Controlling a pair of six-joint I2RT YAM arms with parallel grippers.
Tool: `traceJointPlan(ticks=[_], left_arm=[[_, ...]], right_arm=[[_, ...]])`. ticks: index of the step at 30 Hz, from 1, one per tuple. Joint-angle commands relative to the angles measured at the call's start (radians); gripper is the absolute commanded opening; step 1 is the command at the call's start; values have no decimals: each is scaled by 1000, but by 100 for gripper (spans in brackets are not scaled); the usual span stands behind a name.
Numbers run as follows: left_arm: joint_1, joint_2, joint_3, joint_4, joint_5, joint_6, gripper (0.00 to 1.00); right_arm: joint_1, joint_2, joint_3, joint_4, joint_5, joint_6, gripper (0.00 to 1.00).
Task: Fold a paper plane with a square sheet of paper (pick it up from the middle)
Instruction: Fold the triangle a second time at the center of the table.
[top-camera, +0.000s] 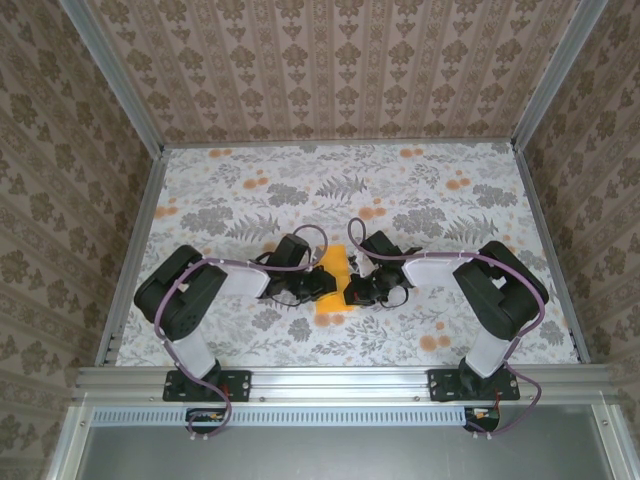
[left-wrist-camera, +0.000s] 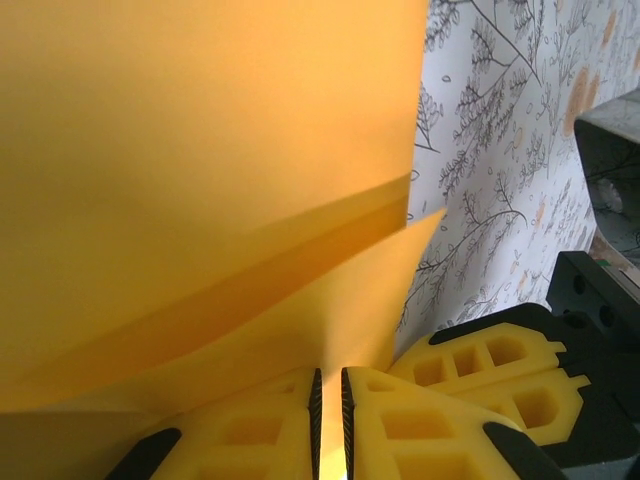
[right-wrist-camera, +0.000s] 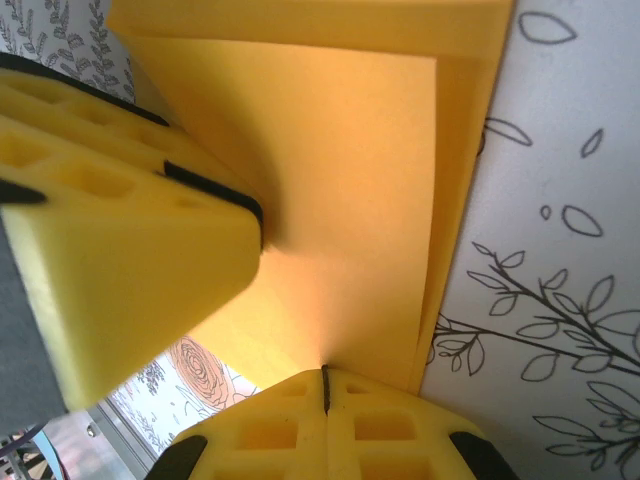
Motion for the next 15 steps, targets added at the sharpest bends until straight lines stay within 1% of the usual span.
traceJointPlan(ticks=[1,9,15], left_arm=[[60,-6,-44,-63,-73,5,16],[149,-24,-28,-158,-110,85,16],[180,-54,67,-325,-167,192,16]], right_arm=[[-4,44,-67,-110,81,4,2],[-12,42,-87,-116,89,5,2],[-12,41,-83,-117,88,5,2]])
